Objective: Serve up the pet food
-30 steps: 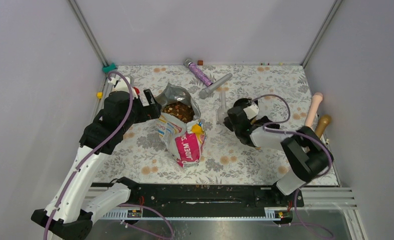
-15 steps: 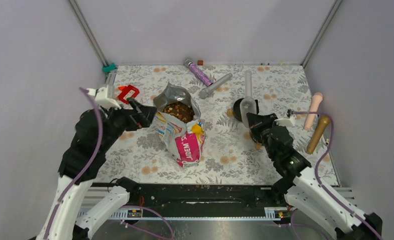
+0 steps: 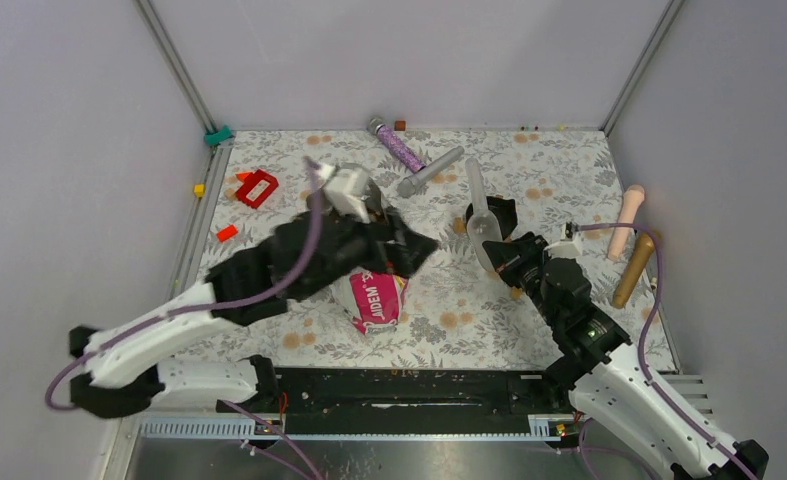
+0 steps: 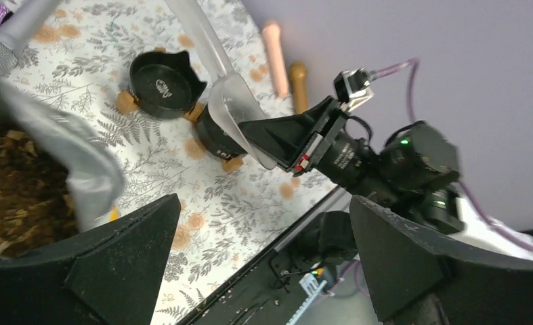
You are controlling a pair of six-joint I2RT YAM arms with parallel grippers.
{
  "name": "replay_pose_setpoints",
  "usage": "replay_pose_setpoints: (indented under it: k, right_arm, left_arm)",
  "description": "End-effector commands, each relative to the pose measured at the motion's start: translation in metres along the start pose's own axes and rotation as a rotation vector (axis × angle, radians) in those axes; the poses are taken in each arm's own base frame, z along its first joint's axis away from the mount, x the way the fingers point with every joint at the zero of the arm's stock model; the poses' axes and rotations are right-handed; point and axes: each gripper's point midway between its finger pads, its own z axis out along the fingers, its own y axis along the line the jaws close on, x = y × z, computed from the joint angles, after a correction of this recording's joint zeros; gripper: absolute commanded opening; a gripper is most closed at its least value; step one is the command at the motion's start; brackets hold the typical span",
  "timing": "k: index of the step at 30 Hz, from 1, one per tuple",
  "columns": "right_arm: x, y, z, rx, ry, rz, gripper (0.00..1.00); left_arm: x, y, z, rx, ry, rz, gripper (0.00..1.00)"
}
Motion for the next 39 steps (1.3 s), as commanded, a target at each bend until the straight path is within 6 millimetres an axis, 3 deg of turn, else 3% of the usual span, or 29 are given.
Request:
replay_pose_setpoints:
  k: [1,5,8,10,20,22,27,31,35,37,39]
  right_arm:
    - [-0.008,0.028,-0.013,-0.069,0.004,0.027,0.0]
    - [-0.013,0.026,-0.019,-0.062,-0.023,0.009,0.0]
    - [-0.016,0.021,-0.021,-0.042,-0.043,-0.025,0.0]
    - [-0.021,0.014,-0.024,0.002,-0.065,-0.051,0.0]
    - [-0.018,0.038,-0.035,-0.113,-0.02,-0.132,0.0]
    - [-0.017,0.038,-0.036,-0.114,-0.013,-0.129,0.0]
    - [-0.018,0.046,-0.038,-0.163,-0.019,-0.125,0.0]
    - [-0.01,0.054,-0.038,-0.208,0.022,-0.126,0.0]
    - [0.001,0.061,-0.036,-0.239,0.076,-0.128,0.01]
    - [0.006,0.063,-0.034,-0.249,0.095,-0.114,0.03]
    - [0.009,0.064,-0.033,-0.252,0.109,-0.118,0.11]
  left_arm:
    - [-0.014,-0.013,0.042,-0.19,-0.138,0.08,0.99]
    - [0.003,-0.003,0.084,-0.369,-0.145,0.099,0.99]
    - [0.018,-0.003,0.106,-0.411,-0.127,0.095,0.98]
    - [0.028,-0.001,0.115,-0.432,-0.109,0.098,0.98]
    - [0.06,0.002,0.155,-0.397,-0.031,0.179,0.92]
    - [0.063,0.009,0.158,-0.414,-0.02,0.168,0.83]
    - [0.072,0.014,0.162,-0.386,0.011,0.19,0.73]
    - [0.086,0.019,0.167,-0.38,0.061,0.189,0.54]
    - [0.089,0.019,0.172,-0.371,0.074,0.189,0.41]
    - [0.089,0.017,0.174,-0.362,0.079,0.197,0.28]
    - [0.087,0.016,0.174,-0.363,0.081,0.21,0.08]
